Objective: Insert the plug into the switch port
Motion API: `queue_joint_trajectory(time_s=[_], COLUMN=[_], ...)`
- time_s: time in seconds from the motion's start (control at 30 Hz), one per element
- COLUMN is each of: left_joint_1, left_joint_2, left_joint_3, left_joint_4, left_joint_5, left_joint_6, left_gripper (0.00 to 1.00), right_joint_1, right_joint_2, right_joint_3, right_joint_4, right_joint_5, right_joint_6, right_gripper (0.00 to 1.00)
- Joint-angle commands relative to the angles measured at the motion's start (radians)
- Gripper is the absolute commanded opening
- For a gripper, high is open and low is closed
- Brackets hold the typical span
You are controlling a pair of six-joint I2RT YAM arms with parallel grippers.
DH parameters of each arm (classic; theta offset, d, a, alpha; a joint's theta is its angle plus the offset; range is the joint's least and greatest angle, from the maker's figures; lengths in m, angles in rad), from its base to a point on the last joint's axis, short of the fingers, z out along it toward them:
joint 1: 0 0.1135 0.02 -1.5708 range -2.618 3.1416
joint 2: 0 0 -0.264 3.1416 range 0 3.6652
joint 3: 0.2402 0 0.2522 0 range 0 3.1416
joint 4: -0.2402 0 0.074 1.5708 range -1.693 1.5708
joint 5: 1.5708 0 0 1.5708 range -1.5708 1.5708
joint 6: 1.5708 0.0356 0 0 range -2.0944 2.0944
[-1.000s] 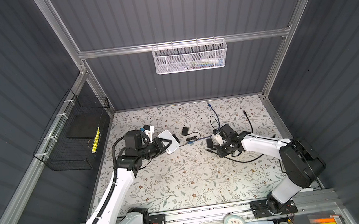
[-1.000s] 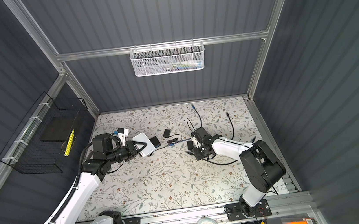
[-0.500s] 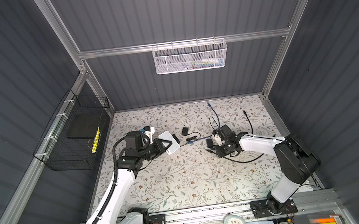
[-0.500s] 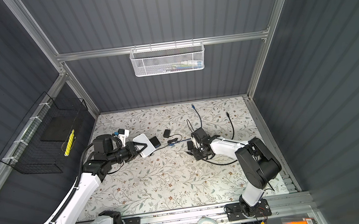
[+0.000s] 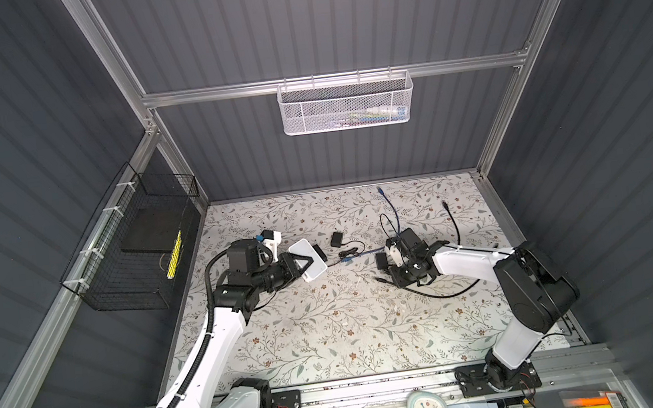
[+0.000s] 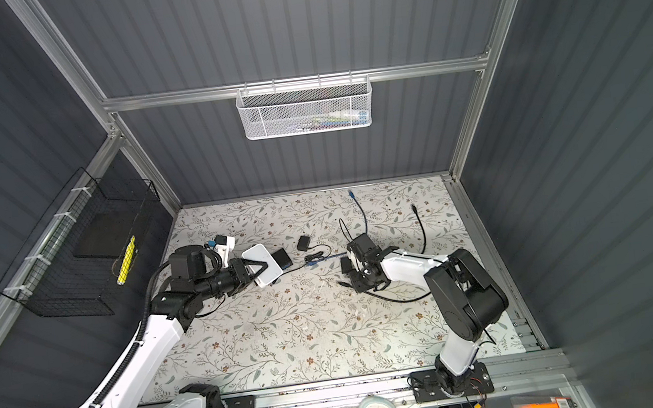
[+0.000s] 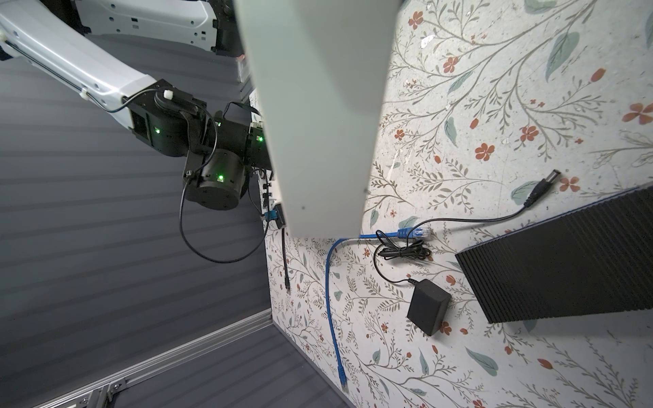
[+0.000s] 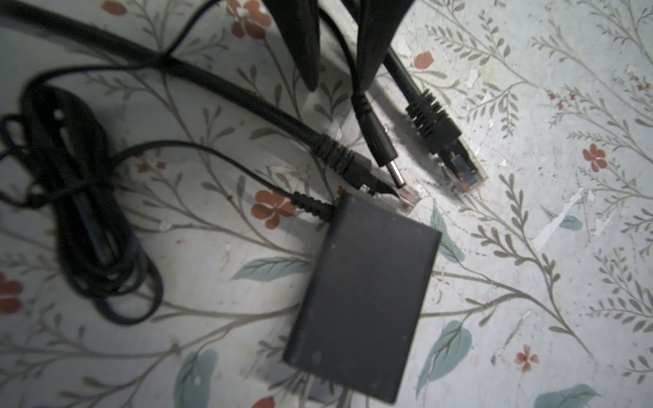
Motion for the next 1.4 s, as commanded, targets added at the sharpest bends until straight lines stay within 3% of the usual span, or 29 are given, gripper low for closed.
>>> queue_joint_trajectory(time_s=[0.0,0.47,0.77,1.2,1.37], left_joint_1=[0.004,0.006,0.005,0.006,0.005], left_joint_2=[-0.021,-0.024,-0.019,-0.033,-0.027], left_joint_3=[-0.002,-0.004,0.0,0.011,0.005], left_joint_4=[0.031,0.028,0.022,0.001,0.001], left_joint_5=[0.022,0.014,0.013,0.0,0.004], left_joint_6=[0.001,0.001,0.006,0.012,0.015], left_gripper=[0.0,0.0,0.0,0.0,0.0], right_joint_1=[0.001,0.001,0.002,0.002,0.002], right_joint_2=[-0.003,0.063,0.021,0.023,0.011], right_joint_3=[0.034,0.105,0.093,0.101,0.088], right_joint_4=[-0.004,-0.027,-0.041,-0.133,-0.133], right_joint_5=[-0.015,-0.059,-0.091,0.057,0.041], right_joint_6=[-0.02,-0.076,-0.097,-0.046,-0.046], right_gripper=[0.23,0.23,0.25,0.27,0.28])
